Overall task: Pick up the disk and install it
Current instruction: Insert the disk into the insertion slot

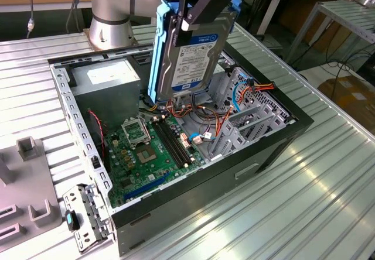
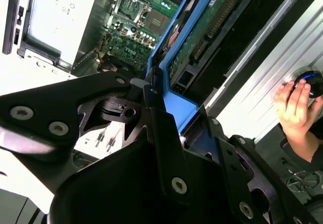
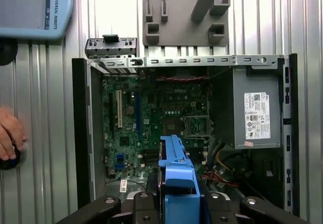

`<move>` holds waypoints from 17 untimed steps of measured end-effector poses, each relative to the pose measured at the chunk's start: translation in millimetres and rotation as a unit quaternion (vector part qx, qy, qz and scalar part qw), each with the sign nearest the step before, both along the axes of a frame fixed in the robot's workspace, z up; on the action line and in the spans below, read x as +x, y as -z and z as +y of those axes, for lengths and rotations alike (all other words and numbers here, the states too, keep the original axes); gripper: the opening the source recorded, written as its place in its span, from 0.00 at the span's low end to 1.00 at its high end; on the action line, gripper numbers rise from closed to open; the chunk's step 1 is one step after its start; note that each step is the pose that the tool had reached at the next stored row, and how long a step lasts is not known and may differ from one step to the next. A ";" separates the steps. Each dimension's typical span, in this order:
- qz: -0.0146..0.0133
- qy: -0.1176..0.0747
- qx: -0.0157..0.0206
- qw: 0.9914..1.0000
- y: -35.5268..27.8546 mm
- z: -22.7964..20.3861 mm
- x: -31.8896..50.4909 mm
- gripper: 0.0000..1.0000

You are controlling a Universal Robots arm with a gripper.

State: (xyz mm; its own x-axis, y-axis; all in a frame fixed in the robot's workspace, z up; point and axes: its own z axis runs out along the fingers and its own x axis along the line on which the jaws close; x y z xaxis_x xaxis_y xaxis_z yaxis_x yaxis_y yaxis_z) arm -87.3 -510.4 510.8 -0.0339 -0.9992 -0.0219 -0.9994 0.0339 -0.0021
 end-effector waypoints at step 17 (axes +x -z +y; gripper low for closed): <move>0.000 0.000 0.000 1.000 0.1 -13.9 13.0 0.37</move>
